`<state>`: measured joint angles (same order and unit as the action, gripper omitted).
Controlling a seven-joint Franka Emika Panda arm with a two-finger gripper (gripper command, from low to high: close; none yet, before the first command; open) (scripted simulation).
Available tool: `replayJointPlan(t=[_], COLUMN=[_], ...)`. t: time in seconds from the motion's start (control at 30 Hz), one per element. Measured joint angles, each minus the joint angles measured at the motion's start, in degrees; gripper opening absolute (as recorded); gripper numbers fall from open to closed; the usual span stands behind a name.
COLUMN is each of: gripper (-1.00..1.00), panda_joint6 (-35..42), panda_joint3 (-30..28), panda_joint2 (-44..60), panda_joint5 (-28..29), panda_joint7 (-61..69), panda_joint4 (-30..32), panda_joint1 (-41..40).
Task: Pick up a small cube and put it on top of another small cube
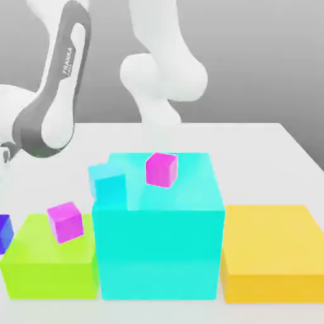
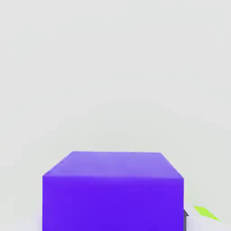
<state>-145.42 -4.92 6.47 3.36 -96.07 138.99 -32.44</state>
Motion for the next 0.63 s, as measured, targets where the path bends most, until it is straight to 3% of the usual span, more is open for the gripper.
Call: replayJointPlan(t=[0.37,0.53,0.57,0.63], gripper=[-1.00,-1.00,1.00,1.00], panda_joint6=[11.6,3.2,1.7,1.7], panda_joint3=[3.1,3.4,3.4,3.4], panda_joint2=[-22.5,-17.9,-16.8,-16.8], panda_joint5=[-2.4,-3.0,-3.0,-3.0], panda_joint7=[-5.4,-5.0,-5.0,-5.0], panda_joint4=[10.8,14.6,15.0,15.0], panda_joint1=[4.6,5.0,5.0,5.0])
